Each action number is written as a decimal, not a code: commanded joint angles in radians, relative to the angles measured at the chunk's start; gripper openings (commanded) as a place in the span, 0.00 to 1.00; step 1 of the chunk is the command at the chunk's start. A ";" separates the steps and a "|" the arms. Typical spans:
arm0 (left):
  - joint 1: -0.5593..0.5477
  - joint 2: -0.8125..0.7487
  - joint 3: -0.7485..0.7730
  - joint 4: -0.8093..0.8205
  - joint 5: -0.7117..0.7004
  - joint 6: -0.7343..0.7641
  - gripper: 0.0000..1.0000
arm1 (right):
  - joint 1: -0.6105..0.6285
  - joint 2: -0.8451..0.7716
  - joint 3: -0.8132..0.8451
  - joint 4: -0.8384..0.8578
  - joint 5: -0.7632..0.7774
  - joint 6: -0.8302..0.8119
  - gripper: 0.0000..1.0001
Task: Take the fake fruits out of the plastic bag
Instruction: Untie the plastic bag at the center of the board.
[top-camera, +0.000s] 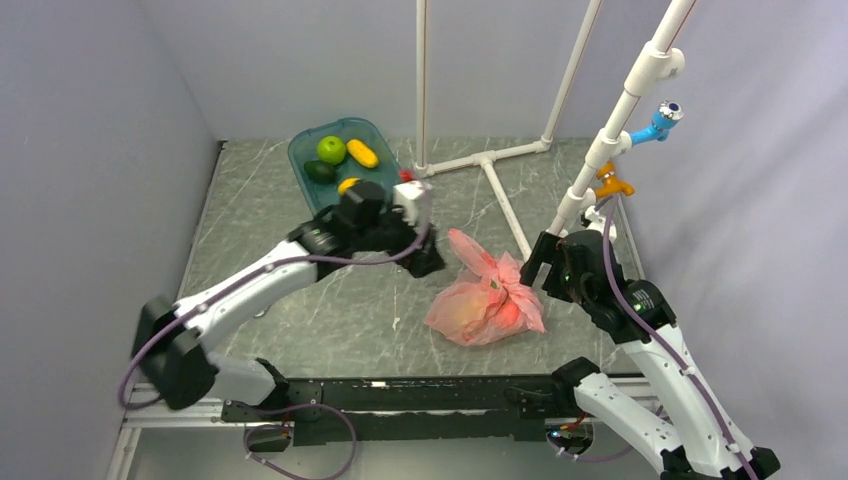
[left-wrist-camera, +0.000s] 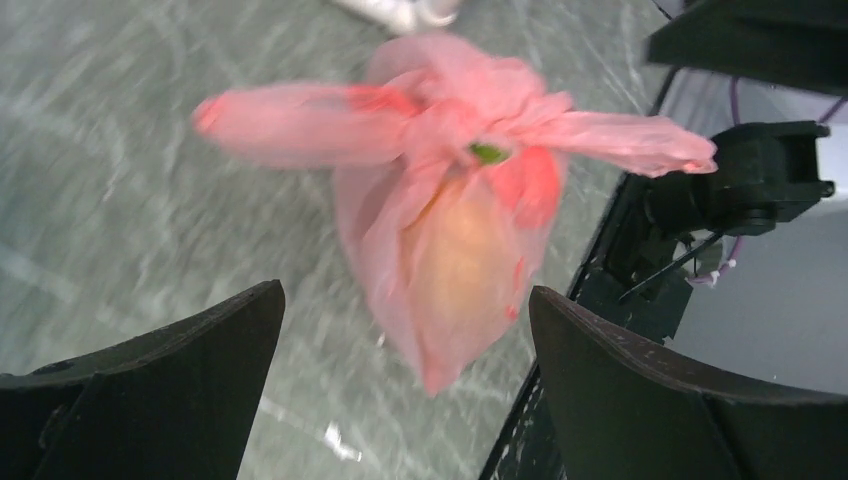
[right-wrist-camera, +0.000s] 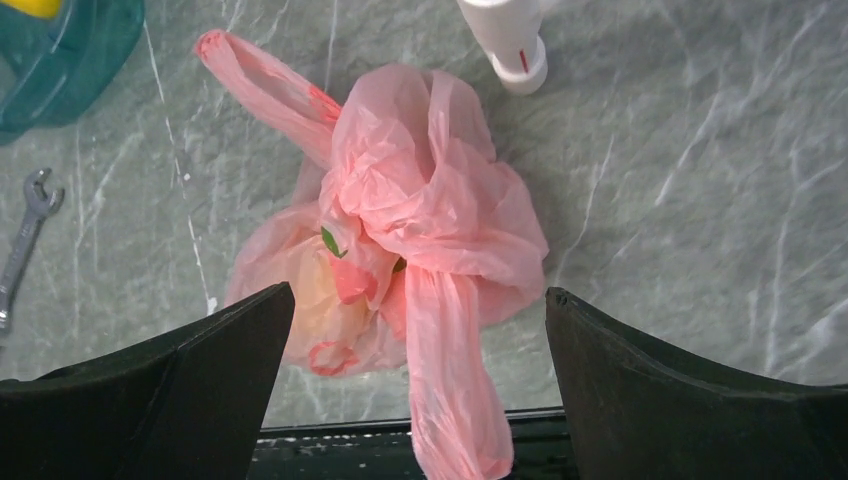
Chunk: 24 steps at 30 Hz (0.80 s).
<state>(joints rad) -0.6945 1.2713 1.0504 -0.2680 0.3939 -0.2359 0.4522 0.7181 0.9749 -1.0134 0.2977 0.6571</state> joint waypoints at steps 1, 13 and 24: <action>-0.154 0.219 0.245 -0.107 -0.018 0.185 0.99 | -0.001 -0.014 -0.031 -0.025 -0.028 0.152 1.00; -0.276 0.471 0.329 -0.077 -0.090 0.285 0.89 | -0.001 -0.075 -0.124 0.119 -0.200 0.049 1.00; -0.366 0.474 0.329 -0.063 -0.056 0.272 0.88 | 0.000 0.029 -0.179 0.208 -0.206 0.035 0.83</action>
<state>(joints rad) -1.0412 1.7821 1.3655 -0.3805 0.3168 0.0319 0.4522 0.7231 0.8154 -0.8921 0.0937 0.7094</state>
